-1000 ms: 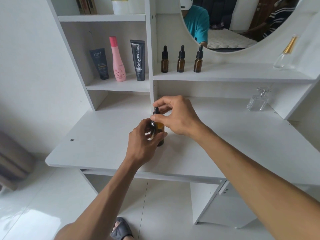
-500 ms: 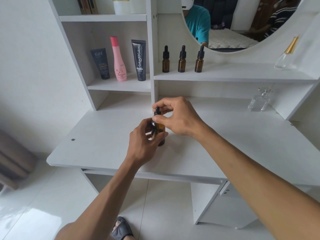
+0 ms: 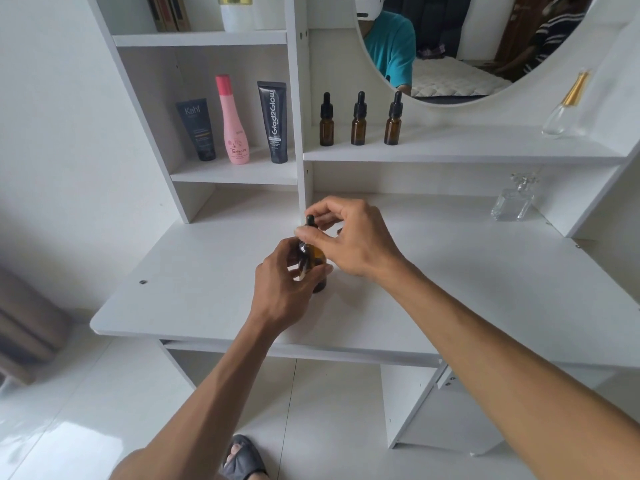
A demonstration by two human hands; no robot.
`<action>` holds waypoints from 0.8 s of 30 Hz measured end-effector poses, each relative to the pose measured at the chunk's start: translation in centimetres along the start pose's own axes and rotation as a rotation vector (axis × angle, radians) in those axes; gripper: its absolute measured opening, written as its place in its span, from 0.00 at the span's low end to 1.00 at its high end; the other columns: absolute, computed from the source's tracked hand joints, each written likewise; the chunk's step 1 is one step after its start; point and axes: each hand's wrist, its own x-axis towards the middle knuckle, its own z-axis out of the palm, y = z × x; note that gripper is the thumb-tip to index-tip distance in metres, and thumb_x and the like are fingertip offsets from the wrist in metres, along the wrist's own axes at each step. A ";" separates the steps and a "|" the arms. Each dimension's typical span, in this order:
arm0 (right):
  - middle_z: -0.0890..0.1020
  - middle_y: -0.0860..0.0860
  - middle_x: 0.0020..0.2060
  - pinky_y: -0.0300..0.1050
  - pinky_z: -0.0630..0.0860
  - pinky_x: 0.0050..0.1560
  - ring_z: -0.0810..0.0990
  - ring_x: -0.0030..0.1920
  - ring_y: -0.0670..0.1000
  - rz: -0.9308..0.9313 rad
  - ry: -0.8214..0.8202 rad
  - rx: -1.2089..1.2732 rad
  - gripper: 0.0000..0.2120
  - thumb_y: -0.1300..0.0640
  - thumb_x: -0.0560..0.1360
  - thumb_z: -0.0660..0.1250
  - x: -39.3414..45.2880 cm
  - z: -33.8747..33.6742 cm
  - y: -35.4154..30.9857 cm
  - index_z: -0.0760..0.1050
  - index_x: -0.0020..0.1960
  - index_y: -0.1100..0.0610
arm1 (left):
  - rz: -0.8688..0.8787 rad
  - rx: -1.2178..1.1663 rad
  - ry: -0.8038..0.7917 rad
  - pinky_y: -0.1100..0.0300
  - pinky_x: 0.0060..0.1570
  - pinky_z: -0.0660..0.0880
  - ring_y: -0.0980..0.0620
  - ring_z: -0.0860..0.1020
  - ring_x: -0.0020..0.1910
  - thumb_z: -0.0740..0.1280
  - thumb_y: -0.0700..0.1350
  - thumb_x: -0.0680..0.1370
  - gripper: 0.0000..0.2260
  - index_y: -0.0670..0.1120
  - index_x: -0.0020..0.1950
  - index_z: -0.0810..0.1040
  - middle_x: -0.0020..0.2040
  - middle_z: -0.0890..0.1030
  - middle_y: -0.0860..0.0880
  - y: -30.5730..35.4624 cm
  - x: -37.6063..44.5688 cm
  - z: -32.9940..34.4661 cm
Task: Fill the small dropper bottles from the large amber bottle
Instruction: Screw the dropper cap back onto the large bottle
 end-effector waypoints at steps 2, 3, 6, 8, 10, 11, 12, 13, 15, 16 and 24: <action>0.84 0.41 0.46 0.31 0.76 0.46 0.82 0.49 0.40 0.027 0.064 0.037 0.12 0.44 0.76 0.70 -0.6 -0.2 0.6 0.82 0.52 0.51 | -0.014 -0.027 0.000 0.73 0.45 0.75 0.63 0.79 0.51 0.77 0.46 0.71 0.16 0.50 0.57 0.77 0.47 0.81 0.58 0.0 0.0 -0.1; 0.84 0.41 0.47 0.35 0.77 0.48 0.81 0.50 0.40 0.051 0.101 0.046 0.12 0.45 0.78 0.67 -0.9 -0.4 1.2 0.82 0.52 0.52 | -0.021 -0.038 0.000 0.71 0.46 0.76 0.63 0.79 0.52 0.76 0.46 0.71 0.17 0.50 0.58 0.77 0.48 0.82 0.59 0.0 -0.1 -0.1; 0.83 0.49 0.57 0.45 0.76 0.59 0.80 0.60 0.49 0.152 0.148 -0.130 0.14 0.48 0.83 0.59 -1.6 -1.0 4.7 0.80 0.58 0.53 | -0.033 -0.044 -0.007 0.69 0.48 0.76 0.63 0.79 0.53 0.76 0.46 0.72 0.18 0.50 0.59 0.78 0.49 0.82 0.59 0.0 -0.1 -0.1; 0.75 0.51 0.71 0.49 0.69 0.70 0.72 0.72 0.54 0.252 0.034 -0.348 0.19 0.48 0.84 0.55 -2.0 -1.5 7.2 0.74 0.69 0.54 | -0.038 -0.049 -0.006 0.71 0.48 0.76 0.63 0.79 0.53 0.76 0.46 0.72 0.18 0.50 0.60 0.78 0.49 0.82 0.59 -0.1 0.0 -0.1; 0.60 0.50 0.79 0.53 0.57 0.78 0.58 0.79 0.53 0.333 -0.149 -0.508 0.25 0.46 0.85 0.50 -2.5 -2.1 9.1 0.61 0.78 0.54 | -0.038 -0.050 -0.002 0.70 0.48 0.76 0.62 0.79 0.54 0.77 0.46 0.71 0.19 0.50 0.60 0.78 0.50 0.82 0.58 -0.1 0.0 0.0; 0.54 0.48 0.81 0.56 0.52 0.79 0.51 0.81 0.51 0.356 -0.233 -0.562 0.27 0.45 0.85 0.47 -2.7 -2.3 9.7 0.54 0.80 0.53 | -0.041 -0.050 0.001 0.69 0.48 0.77 0.62 0.79 0.54 0.77 0.46 0.71 0.19 0.50 0.60 0.78 0.50 0.82 0.57 -0.1 0.0 0.1; 0.50 0.47 0.81 0.58 0.48 0.79 0.47 0.81 0.50 0.366 -0.297 -0.612 0.28 0.43 0.84 0.45 -2.9 -2.4 10.2 0.50 0.81 0.53 | -0.045 -0.053 0.004 0.68 0.49 0.77 0.62 0.79 0.54 0.77 0.46 0.71 0.19 0.49 0.60 0.78 0.50 0.82 0.57 0.0 0.0 0.1; 0.47 0.46 0.82 0.59 0.46 0.79 0.44 0.81 0.50 0.365 -0.337 -0.658 0.29 0.42 0.84 0.43 -3.0 -2.4 10.5 0.47 0.82 0.52 | -0.049 -0.052 0.008 0.67 0.49 0.77 0.62 0.79 0.53 0.77 0.46 0.71 0.19 0.49 0.60 0.78 0.50 0.82 0.58 0.1 0.0 0.1; 0.45 0.45 0.81 0.61 0.43 0.79 0.42 0.81 0.50 0.356 -0.374 -0.707 0.30 0.41 0.83 0.41 -3.1 -2.4 10.7 0.45 0.82 0.52 | -0.047 -0.044 0.020 0.64 0.51 0.78 0.61 0.79 0.53 0.77 0.47 0.71 0.20 0.49 0.61 0.78 0.51 0.82 0.58 0.3 0.2 0.4; 0.44 0.45 0.81 0.62 0.43 0.79 0.41 0.81 0.50 0.354 -0.383 -0.713 0.30 0.40 0.83 0.41 -3.1 -2.4 10.7 0.44 0.82 0.52 | -0.047 -0.040 0.028 0.62 0.51 0.79 0.60 0.79 0.53 0.77 0.47 0.71 0.20 0.48 0.61 0.78 0.51 0.82 0.57 0.3 0.3 0.5; 0.43 0.46 0.81 0.63 0.42 0.78 0.40 0.81 0.50 0.339 -0.370 -0.718 0.32 0.39 0.83 0.41 -3.2 -2.2 10.9 0.42 0.82 0.53 | -0.055 -0.029 0.058 0.66 0.46 0.79 0.56 0.80 0.50 0.78 0.47 0.71 0.23 0.44 0.63 0.76 0.53 0.81 0.50 1.8 2.8 2.9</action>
